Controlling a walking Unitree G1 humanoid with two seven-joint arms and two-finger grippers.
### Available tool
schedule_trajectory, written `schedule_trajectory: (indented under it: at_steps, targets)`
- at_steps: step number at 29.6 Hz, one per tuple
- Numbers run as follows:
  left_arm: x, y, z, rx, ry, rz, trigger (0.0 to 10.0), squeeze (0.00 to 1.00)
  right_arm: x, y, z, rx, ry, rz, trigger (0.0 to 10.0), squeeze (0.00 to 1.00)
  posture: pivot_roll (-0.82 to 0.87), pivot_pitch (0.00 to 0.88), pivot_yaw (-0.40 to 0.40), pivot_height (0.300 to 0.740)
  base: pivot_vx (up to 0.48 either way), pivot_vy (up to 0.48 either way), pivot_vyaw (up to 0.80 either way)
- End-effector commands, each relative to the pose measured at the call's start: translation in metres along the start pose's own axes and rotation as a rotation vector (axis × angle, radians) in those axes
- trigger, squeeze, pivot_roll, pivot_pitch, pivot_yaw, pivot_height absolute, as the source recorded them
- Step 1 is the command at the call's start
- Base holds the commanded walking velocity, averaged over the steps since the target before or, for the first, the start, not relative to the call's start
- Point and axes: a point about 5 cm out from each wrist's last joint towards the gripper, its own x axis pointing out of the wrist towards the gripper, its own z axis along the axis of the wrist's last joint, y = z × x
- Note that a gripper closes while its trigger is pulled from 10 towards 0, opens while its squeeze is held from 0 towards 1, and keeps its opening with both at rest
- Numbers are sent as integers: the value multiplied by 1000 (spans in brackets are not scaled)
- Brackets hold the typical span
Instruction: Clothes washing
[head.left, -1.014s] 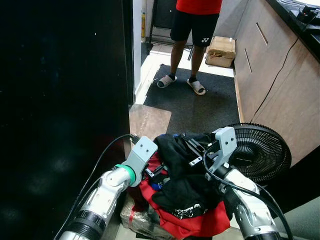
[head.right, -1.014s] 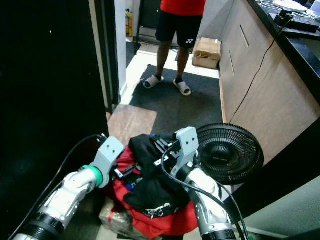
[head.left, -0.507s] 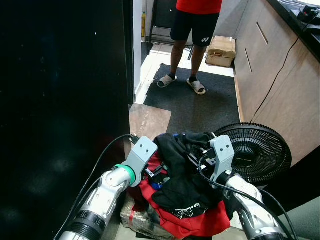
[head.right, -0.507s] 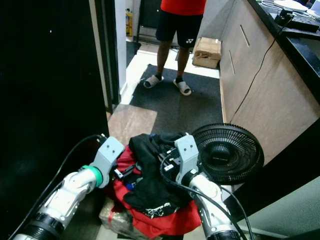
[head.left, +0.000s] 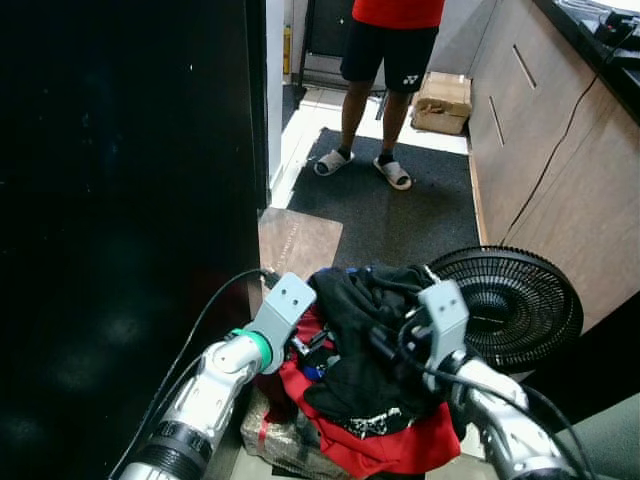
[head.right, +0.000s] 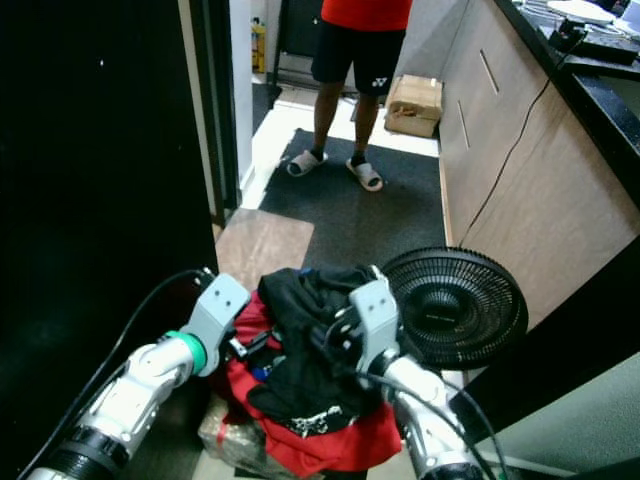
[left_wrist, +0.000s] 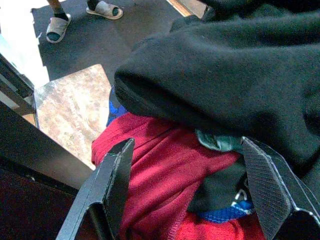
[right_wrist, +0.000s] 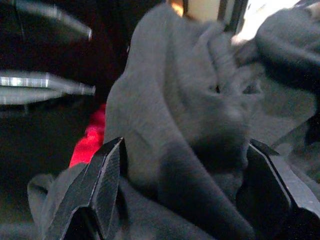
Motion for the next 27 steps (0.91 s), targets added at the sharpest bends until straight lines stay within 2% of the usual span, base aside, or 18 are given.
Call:
schedule_trajectory:
  at_steps: [1, 2, 3, 4, 27]
  targets:
    - [-2, -2, -7, 1, 23, -3, 10000, 0, -3, 6, -18, 8, 68, 24, 10000, 0, 71, 87, -11, 740, 0, 0, 0]
    - [-2, -2, -7, 1, 23, -3, 10000, 0, -3, 6, -18, 8, 68, 24, 10000, 0, 71, 87, -11, 740, 0, 0, 0]
    - [-3, -2, -8, 1, 25, -1, 10000, 0, -4, 8, -19, 14, 72, 31, 627, 0, 75, 86, -14, 740, 0, 0, 0]
    - [-3, -2, -8, 1, 27, 0, 10000, 0, -5, 9, -20, 16, 69, 40, 0, 0, 75, 86, -14, 740, 0, 0, 0]
    - [0, -4, -7, 5, 24, -11, 10000, 0, -6, 7, -16, 7, 22, 34, 0, 0, 67, 72, -12, 740, 0, 0, 0]
